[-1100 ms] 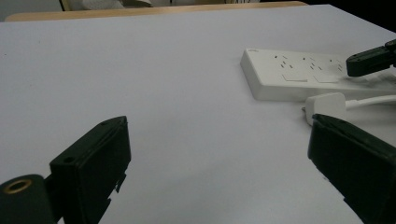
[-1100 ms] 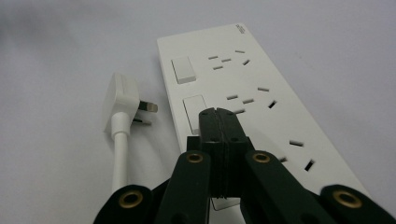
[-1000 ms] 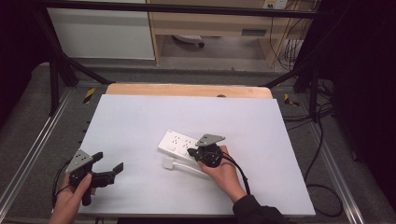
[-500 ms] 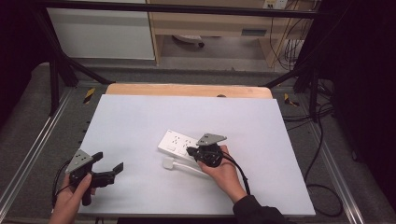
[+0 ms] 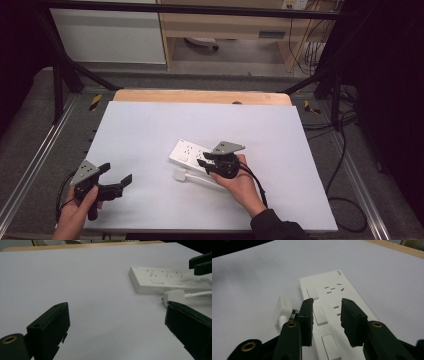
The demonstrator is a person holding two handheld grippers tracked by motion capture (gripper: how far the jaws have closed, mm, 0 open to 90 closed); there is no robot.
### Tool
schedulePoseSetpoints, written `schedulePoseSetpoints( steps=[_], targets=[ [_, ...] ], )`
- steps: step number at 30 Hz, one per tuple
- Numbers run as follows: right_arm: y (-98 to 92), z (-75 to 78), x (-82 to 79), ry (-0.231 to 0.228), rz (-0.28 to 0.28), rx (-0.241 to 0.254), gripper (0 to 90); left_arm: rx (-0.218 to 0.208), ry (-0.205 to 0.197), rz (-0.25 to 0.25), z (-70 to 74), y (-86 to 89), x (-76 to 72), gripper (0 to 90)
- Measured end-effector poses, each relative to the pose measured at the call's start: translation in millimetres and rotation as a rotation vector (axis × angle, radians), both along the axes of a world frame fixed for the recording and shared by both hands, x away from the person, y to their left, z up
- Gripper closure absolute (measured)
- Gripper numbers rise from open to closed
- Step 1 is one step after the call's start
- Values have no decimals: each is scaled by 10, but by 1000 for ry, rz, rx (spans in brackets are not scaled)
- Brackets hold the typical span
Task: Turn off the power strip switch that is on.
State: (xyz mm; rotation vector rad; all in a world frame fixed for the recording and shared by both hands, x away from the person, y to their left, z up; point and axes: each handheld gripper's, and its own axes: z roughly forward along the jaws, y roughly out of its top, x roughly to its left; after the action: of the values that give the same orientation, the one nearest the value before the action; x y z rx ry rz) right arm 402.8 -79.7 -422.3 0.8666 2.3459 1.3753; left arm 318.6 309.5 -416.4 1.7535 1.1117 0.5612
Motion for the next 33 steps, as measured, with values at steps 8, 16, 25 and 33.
schedulePoseSetpoints(
  steps=[8,16,25,33],
  targets=[
    [-2,20,15,21,-18,18,396,0,-2,-2,-2,-10,1,57],
    [-4,71,22,9,-59,24,112,-3,-1,0,-2,-5,1,57],
    [-38,137,12,-7,-77,32,39,-5,-3,-1,-2,-5,1,57],
    [-159,261,7,-67,-129,46,51,-4,-4,0,0,-4,-1,57]
  ],
)
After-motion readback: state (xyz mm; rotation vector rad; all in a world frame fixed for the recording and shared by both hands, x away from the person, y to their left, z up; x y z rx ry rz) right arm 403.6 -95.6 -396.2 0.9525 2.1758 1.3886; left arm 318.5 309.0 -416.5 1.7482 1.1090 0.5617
